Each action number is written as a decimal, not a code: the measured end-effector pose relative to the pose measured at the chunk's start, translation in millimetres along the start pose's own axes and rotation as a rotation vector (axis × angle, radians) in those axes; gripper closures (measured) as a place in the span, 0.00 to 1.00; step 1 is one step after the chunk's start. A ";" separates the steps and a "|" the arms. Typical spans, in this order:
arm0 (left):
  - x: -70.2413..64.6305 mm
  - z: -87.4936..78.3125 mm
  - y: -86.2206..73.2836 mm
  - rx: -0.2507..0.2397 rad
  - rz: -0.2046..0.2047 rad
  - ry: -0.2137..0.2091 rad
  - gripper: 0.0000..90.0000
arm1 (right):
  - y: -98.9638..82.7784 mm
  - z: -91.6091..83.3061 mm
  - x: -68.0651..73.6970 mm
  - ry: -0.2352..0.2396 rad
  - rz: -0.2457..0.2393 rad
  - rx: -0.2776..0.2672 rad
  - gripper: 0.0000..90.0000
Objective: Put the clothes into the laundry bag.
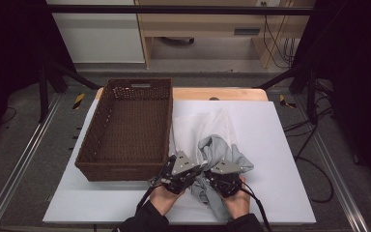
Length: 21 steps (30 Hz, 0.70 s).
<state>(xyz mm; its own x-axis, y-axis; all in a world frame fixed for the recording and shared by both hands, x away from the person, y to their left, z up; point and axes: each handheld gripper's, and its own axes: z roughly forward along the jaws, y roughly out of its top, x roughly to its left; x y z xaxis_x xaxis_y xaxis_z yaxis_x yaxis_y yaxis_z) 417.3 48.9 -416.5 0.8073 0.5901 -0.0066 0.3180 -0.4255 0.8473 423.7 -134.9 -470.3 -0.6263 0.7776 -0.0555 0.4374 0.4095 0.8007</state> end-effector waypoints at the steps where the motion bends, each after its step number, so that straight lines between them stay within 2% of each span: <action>1: 0.0 0.0 0.0 0.000 0.000 0.000 0.98 | 0.0 0.0 0.0 0.000 0.000 0.000 0.96; 3: 0.3 3.5 -3.1 0.015 0.004 0.004 0.98 | 0.6 1.0 1.4 -0.008 0.000 0.001 0.92; 4: 2.7 3.8 -5.0 0.018 -0.003 0.010 0.98 | 1.4 -3.0 -0.8 0.025 0.009 -0.007 0.84; 5: 2.7 3.8 -5.0 0.018 -0.003 0.010 0.98 | 1.4 -3.0 -0.8 0.025 0.009 -0.007 0.84; 6: 6.1 3.2 -7.2 0.021 -0.012 0.015 0.98 | 3.7 -12.8 -4.7 0.077 0.036 -0.035 0.73; 7: 6.1 3.2 -7.2 0.021 -0.012 0.015 0.98 | 3.7 -12.8 -4.7 0.077 0.036 -0.035 0.73; 9: 9.1 3.0 -9.9 0.029 -0.020 0.020 0.98 | 7.4 -26.8 -8.6 0.090 0.047 -0.057 0.63; 10: 10.0 3.1 -11.3 0.034 -0.020 0.024 0.98 | 11.3 -44.7 -14.6 0.045 0.030 -0.096 0.56; 11: 10.7 3.0 -12.8 0.040 -0.018 0.029 0.98 | 12.4 -50.0 -18.1 0.024 0.027 -0.109 0.52; 12: 10.7 3.0 -12.8 0.040 -0.018 0.029 0.98 | 12.4 -50.0 -18.1 0.024 0.027 -0.109 0.52; 13: 10.9 2.9 -13.3 0.042 -0.016 0.031 0.98 | 14.7 -59.6 -29.5 -0.054 0.036 -0.138 0.42; 14: 11.2 2.8 -14.0 0.044 -0.013 0.038 0.98 | 15.1 -60.6 -36.1 -0.087 0.053 -0.138 0.37; 15: 11.4 3.0 -14.2 0.045 -0.013 0.038 0.98 | 15.2 -59.1 -42.7 -0.108 0.076 -0.126 0.34; 18: 12.2 4.3 -14.5 0.050 -0.012 0.039 0.98 | 14.2 -43.5 -57.0 -0.115 0.115 -0.080 0.30; 21: 12.2 5.4 -15.0 0.054 -0.013 0.040 0.98 | 13.5 -18.4 -61.7 -0.076 0.127 -0.032 0.31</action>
<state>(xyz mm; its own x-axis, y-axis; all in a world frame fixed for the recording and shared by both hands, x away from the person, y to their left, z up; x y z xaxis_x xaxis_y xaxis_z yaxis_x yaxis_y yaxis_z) 425.1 58.7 -432.1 0.7830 0.6219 0.0048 0.3553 -0.4537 0.8172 456.4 -186.2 -445.2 -0.5162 0.8565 0.0031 0.4884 0.2914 0.8225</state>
